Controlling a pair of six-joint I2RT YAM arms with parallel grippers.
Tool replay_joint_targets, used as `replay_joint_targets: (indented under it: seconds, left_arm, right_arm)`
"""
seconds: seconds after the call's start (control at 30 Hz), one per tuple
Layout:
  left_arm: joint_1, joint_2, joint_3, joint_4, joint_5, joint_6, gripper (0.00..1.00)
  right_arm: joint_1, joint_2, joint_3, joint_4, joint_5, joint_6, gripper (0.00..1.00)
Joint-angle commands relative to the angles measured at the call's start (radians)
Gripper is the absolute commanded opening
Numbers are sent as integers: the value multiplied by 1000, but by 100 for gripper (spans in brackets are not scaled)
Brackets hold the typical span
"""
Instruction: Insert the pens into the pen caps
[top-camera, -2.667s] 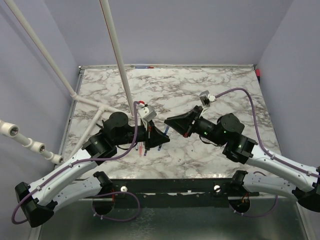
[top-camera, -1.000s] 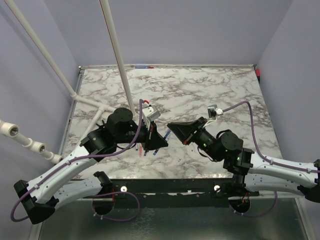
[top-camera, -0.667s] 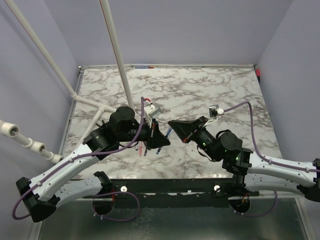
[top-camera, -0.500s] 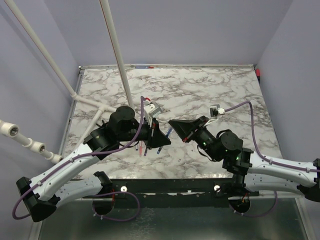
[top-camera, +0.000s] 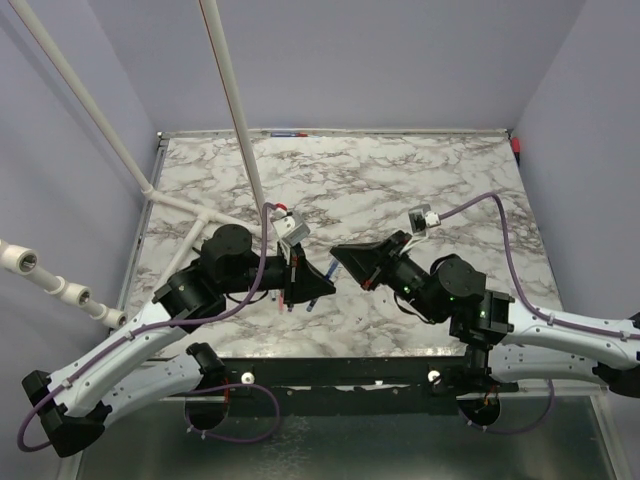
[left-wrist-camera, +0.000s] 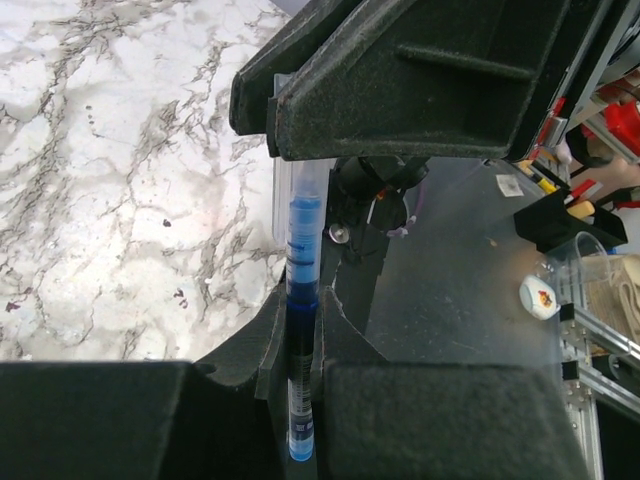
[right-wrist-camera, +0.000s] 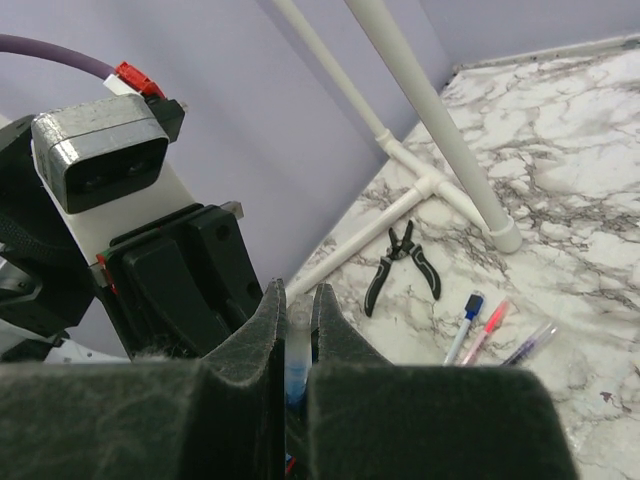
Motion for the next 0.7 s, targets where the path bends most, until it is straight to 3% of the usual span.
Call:
replay_joint_targets:
  seconds: [0.0,0.13,0.67]
  left_arm:
    - [30,-71,-16,216,-156,21,0]
    - [30,-103,-74,206,-150,8,0]
    - [31,-165,-220,205,-84,-11,0]
  right_arm:
    - [47,38,-9,-350,-103,-71,0]
    - [47,43,51,-398,-45,-85,2]
    - [46,96,265,-423,184,-213,26]
